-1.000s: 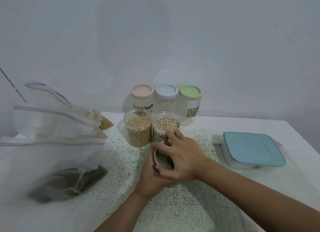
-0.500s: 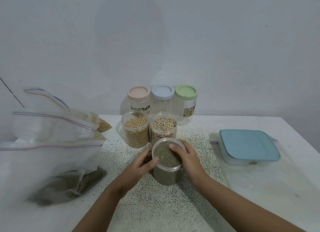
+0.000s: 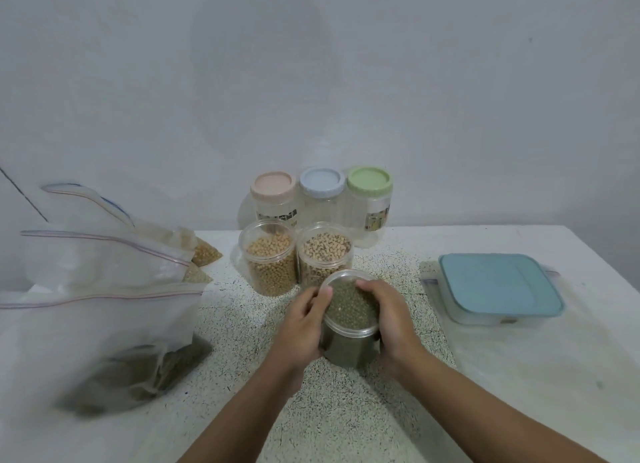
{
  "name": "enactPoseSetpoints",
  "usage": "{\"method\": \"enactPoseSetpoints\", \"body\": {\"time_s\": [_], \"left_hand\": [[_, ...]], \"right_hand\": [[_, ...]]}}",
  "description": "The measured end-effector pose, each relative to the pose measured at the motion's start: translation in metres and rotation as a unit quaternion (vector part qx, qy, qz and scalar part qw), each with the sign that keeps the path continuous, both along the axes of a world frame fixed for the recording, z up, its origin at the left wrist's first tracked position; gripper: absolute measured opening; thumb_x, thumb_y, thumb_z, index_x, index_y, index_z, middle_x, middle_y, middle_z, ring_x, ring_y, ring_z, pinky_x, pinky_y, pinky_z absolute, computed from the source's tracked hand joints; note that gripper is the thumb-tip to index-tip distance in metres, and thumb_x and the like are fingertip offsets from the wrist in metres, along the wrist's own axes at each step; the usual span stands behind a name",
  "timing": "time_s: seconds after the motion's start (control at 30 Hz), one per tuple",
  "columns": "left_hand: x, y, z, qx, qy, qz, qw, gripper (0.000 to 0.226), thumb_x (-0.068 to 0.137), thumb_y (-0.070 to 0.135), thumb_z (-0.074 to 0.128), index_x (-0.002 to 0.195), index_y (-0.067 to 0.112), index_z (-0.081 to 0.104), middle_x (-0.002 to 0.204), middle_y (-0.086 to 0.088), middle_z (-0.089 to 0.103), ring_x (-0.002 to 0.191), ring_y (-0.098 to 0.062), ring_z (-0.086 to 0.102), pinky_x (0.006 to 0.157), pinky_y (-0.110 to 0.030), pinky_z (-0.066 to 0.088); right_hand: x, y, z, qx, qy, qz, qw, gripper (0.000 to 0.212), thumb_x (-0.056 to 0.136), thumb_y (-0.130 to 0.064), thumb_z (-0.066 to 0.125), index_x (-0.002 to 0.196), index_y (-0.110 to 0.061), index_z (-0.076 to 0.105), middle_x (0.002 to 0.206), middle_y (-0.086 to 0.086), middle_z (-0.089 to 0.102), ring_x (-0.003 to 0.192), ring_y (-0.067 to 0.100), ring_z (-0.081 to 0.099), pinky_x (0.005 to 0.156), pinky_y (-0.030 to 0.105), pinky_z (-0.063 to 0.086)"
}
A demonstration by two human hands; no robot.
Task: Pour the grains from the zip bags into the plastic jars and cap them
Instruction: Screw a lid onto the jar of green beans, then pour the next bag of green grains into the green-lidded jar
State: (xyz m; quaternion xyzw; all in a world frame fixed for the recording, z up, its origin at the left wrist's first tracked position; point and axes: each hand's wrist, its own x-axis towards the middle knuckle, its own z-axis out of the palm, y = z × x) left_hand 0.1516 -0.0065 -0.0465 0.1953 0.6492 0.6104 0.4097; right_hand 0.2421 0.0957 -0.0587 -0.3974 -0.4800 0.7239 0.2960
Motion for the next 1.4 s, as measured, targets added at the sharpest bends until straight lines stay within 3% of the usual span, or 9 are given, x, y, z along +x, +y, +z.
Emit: {"method": "enactPoseSetpoints", "body": {"time_s": [0.13, 0.27, 0.4, 0.57, 0.83, 0.93, 1.2, 1.3, 1.4], "left_hand": [[0.012, 0.027, 0.013, 0.038, -0.033, -0.015, 0.999, 0.026, 0.103, 0.042, 0.052, 0.116, 0.029, 0.070, 0.104, 0.012, 0.078, 0.092, -0.001, 0.074, 0.071, -0.026, 0.059], [0.020, 0.061, 0.023, 0.037, -0.096, -0.010, 0.995, 0.043, 0.099, 0.050, 0.055, 0.129, 0.022, 0.067, 0.121, 0.003, 0.075, 0.115, -0.016, 0.068, 0.093, -0.035, 0.054], [0.019, 0.091, 0.024, 0.016, -0.114, -0.013, 0.993, 0.040, 0.102, 0.048, 0.051, 0.134, 0.027, 0.063, 0.129, 0.005, 0.070, 0.122, -0.015, 0.062, 0.094, -0.033, 0.051], [0.024, 0.110, 0.023, 0.012, -0.145, -0.007, 0.989, 0.016, 0.107, 0.037, 0.047, 0.109, 0.031, 0.062, 0.101, 0.017, 0.070, 0.097, 0.003, 0.063, 0.079, -0.021, 0.048], [0.017, 0.112, 0.006, 0.025, -0.173, 0.021, 0.984, 0.018, 0.103, 0.039, 0.050, 0.116, 0.031, 0.060, 0.108, 0.013, 0.070, 0.107, -0.003, 0.060, 0.101, -0.030, 0.044], [0.015, 0.111, 0.005, 0.015, -0.158, 0.021, 0.987, 0.021, 0.103, 0.041, 0.050, 0.121, 0.033, 0.057, 0.113, 0.012, 0.067, 0.111, -0.005, 0.058, 0.111, -0.037, 0.039], [-0.003, 0.093, 0.013, -0.042, -0.077, -0.023, 0.996, 0.058, 0.090, 0.044, 0.064, 0.141, 0.018, 0.052, 0.142, -0.004, 0.060, 0.130, -0.016, 0.056, 0.106, -0.036, 0.047], [-0.007, 0.079, 0.033, -0.067, 0.006, -0.062, 0.996, 0.073, 0.078, 0.060, 0.062, 0.138, 0.019, 0.058, 0.136, 0.001, 0.066, 0.123, -0.012, 0.063, 0.109, -0.039, 0.048], [-0.009, 0.071, 0.065, -0.051, 0.094, -0.093, 0.990, 0.051, 0.082, 0.061, 0.056, 0.119, 0.028, 0.070, 0.117, 0.008, 0.075, 0.107, -0.009, 0.071, 0.099, -0.037, 0.052]], "right_hand": [[0.013, 0.030, 0.017, 0.025, 0.029, -0.027, 0.999, 0.019, 0.095, -0.025, 0.063, 0.100, -0.009, 0.071, 0.098, 0.008, 0.072, 0.093, 0.020, 0.066, 0.072, 0.030, 0.047], [0.018, 0.070, 0.030, 0.021, 0.030, -0.044, 0.998, 0.023, 0.093, -0.023, 0.064, 0.104, -0.005, 0.075, 0.100, 0.008, 0.076, 0.092, 0.018, 0.069, 0.072, 0.029, 0.048], [0.013, 0.105, 0.028, -0.003, 0.032, -0.051, 0.998, 0.020, 0.093, -0.021, 0.064, 0.100, -0.005, 0.075, 0.097, 0.009, 0.076, 0.089, 0.018, 0.069, 0.071, 0.029, 0.050], [-0.004, 0.132, 0.018, 0.012, 0.030, -0.046, 0.998, 0.015, 0.094, -0.020, 0.065, 0.095, -0.008, 0.073, 0.088, 0.006, 0.074, 0.086, 0.020, 0.068, 0.078, 0.036, 0.051], [-0.015, 0.132, -0.004, 0.015, -0.013, -0.018, 1.000, 0.020, 0.098, -0.031, 0.060, 0.103, -0.015, 0.071, 0.104, 0.006, 0.075, 0.100, 0.022, 0.069, 0.087, 0.038, 0.050], [-0.014, 0.130, -0.005, 0.027, -0.020, -0.012, 0.999, 0.021, 0.101, -0.034, 0.057, 0.109, -0.019, 0.068, 0.107, 0.004, 0.072, 0.101, 0.018, 0.067, 0.083, 0.034, 0.049], [-0.008, 0.131, 0.008, 0.094, -0.081, 0.036, 0.992, 0.031, 0.104, -0.042, 0.049, 0.124, -0.019, 0.053, 0.112, -0.002, 0.061, 0.100, 0.009, 0.058, 0.071, 0.028, 0.043], [-0.007, 0.137, 0.020, 0.145, -0.089, 0.013, 0.985, 0.033, 0.103, -0.043, 0.051, 0.128, -0.022, 0.051, 0.113, -0.005, 0.058, 0.102, 0.012, 0.057, 0.072, 0.025, 0.042], [-0.010, 0.148, 0.039, 0.182, -0.083, -0.002, 0.980, 0.036, 0.101, -0.039, 0.056, 0.133, -0.022, 0.050, 0.108, -0.009, 0.055, 0.104, 0.015, 0.055, 0.085, 0.032, 0.041]]}}
